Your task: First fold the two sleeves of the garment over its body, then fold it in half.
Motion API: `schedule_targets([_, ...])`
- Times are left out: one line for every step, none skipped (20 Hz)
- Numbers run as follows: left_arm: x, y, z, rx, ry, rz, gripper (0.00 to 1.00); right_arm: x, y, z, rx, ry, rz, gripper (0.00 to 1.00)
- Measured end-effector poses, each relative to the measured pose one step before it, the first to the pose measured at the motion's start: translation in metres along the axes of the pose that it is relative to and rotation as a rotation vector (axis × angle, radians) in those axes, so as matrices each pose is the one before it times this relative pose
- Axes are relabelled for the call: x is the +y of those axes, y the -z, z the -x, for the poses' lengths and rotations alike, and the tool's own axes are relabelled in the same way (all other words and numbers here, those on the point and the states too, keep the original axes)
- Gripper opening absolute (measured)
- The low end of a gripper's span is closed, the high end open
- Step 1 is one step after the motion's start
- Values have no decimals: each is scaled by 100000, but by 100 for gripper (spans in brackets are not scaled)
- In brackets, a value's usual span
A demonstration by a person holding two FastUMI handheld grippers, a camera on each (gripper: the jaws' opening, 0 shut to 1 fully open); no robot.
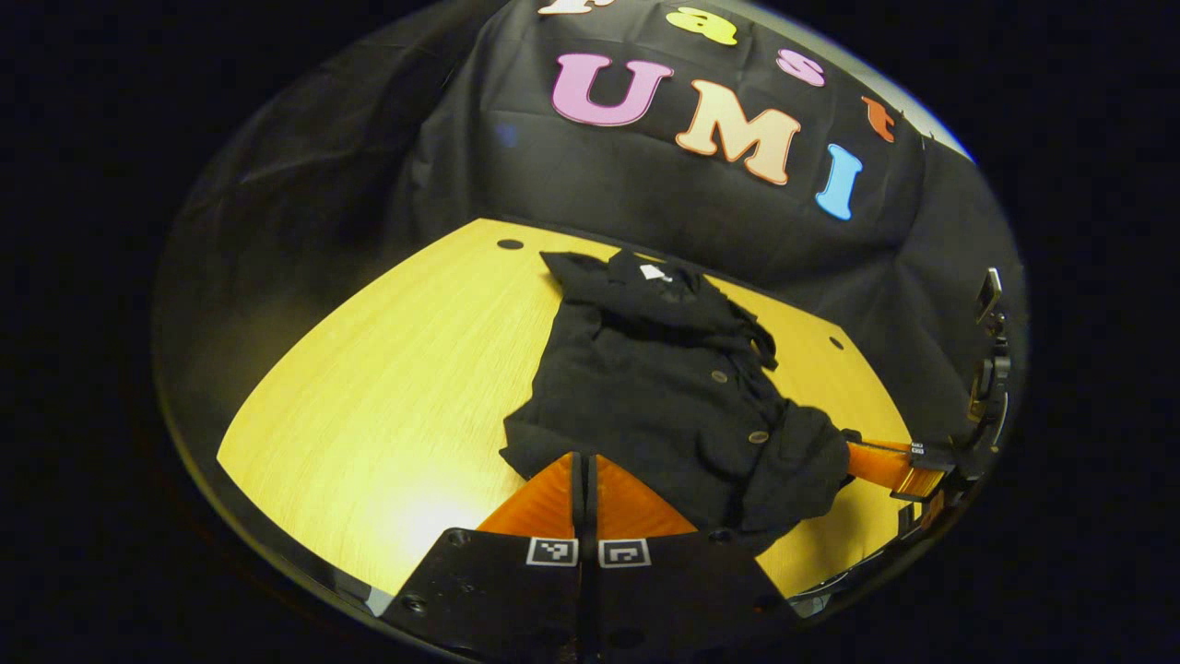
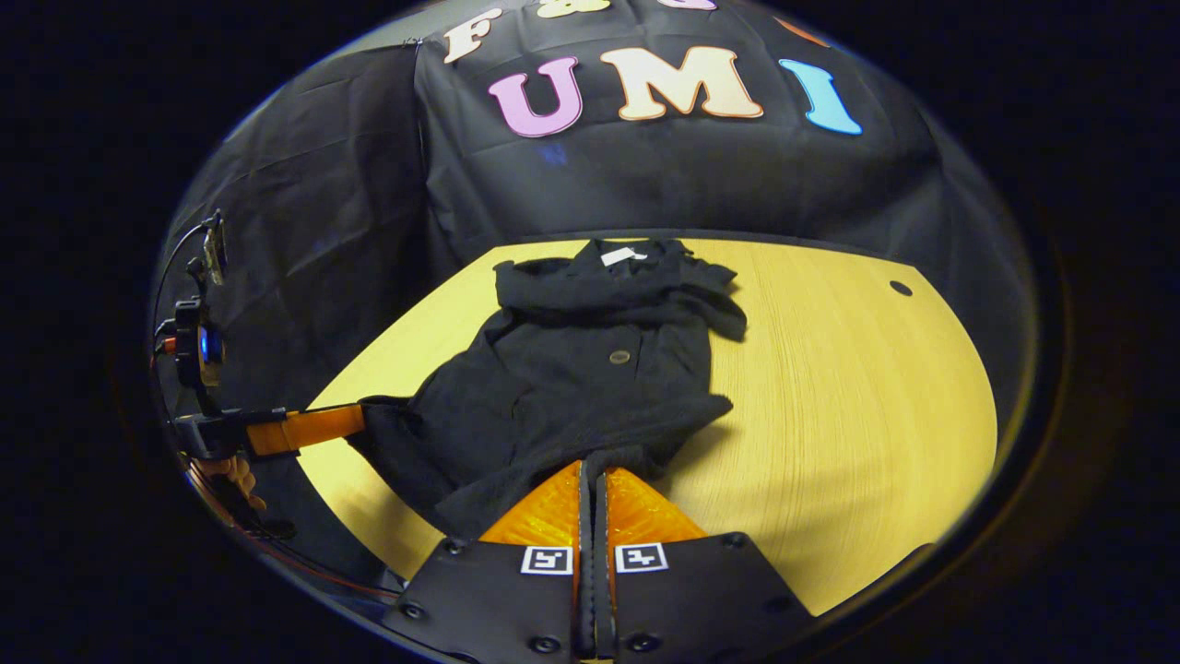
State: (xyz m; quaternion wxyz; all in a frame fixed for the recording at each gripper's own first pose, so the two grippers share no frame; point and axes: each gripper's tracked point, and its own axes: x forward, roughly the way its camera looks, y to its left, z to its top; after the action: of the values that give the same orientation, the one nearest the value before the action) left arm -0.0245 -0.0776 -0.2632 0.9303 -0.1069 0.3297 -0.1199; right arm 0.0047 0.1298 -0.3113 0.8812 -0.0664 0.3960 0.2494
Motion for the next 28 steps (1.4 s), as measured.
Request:
schedule_targets([-177, -1147, -541, -1449, 1028, -132, 0, 42, -863, -102, -869, 219, 293, 2])
schedule_targets([-243, -962, -725, -1144, 1539, -105, 0, -28, -895, -248, -1030, 555, 293, 2])
schedule_targets([-261, -1122, -305, -1033, 1771, 510, 0, -22, -791, -190, -648, 348, 577, 2])
schedule_targets([-383, -1144, -541, -1606, 2014, 559, 0, -67, -831, -305, -800, 452, 721, 2])
schedule_targets([-237, -1093, -610, -1439, 1376, -187, 0, -45, -934, -176, -1003, 474, 723, 2])
schedule_targets([-64, -943, -611, -851, 766, -794, 0, -141, -1002, -397, -742, 665, 1042, 2])
schedule_targets([2, -898, -499, -1150, 629, -929, 0, -160, -1014, -384, -878, 418, 1228, 2])
schedule_targets([-80, -1058, -579, -1336, 813, -804, 0, -179, -864, -395, -921, 715, 893, 2])
schedule_targets([53, -897, -618, -1186, 608, -854, 0, -295, -1033, -457, -935, 727, 750, 3])
schedule_targets([200, -974, -727, -1552, 269, -772, 0, -210, -1010, -573, -1198, 712, 221, 2])
schedule_targets([76, -949, -788, -1275, 586, -726, 0, -173, -914, -465, -882, 457, 167, 2])
schedule_targets([102, -1028, -927, -1539, 489, -1053, 0, -188, -781, -535, -767, 421, 420, 2])
schedule_targets([257, -905, -875, -1601, 323, -1080, 0, -168, -809, -677, -606, 690, 610, 2])
schedule_targets([147, -882, -884, -870, 350, -1025, 0, -310, -823, -588, -544, 605, 770, 2])
schedule_targets([111, -896, -802, -1960, 464, -883, 0, -206, -655, -540, -907, 908, 1276, 2])
schedule_targets([104, -916, -978, -1878, 540, -491, 0, -406, -904, -657, -1056, 1251, 1238, 2])
schedule_targets([5, -740, -1000, -1513, 548, -280, 0, -319, -752, -658, -886, 1118, 483, 2])
schedule_targets([123, -666, -859, -1122, 250, -415, 0, -307, -818, -666, -992, 594, -448, 2])
schedule_targets([133, -617, -980, -1394, 377, -691, 0, -189, -752, -528, -892, 400, -809, 2])
schedule_targets([14, -770, -938, -1619, 368, -508, 0, -424, -835, -612, -869, 1048, -606, 2])
schedule_targets([97, -445, -1014, -1453, 414, -77, 0, -558, -744, -873, -998, 1100, -20, 5])
schedule_targets([75, -374, -932, -904, 477, 224, 0, -569, -707, -771, -963, 1500, 1103, 2])
schedule_targets([153, -156, -973, -364, 391, 100, 0, -606, -657, -805, -1065, 1713, 1375, 2])
schedule_targets([185, -172, -1021, 143, -106, -163, 0, -426, -737, -801, -846, 1124, 506, 3])
schedule_targets([349, -40, -976, 66, -520, -336, 0, -410, -628, -847, -704, 828, -175, 2])
schedule_targets([330, -201, -854, -191, -624, -771, 0, -300, -654, -965, -484, 1161, 168, 2])
schedule_targets([198, -168, -989, -158, -379, -960, 0, -499, -627, -799, -707, 1885, 296, 2])
schedule_targets([267, -206, -875, -521, -641, -852, 0, -336, -839, -876, -880, 1140, 366, 2])
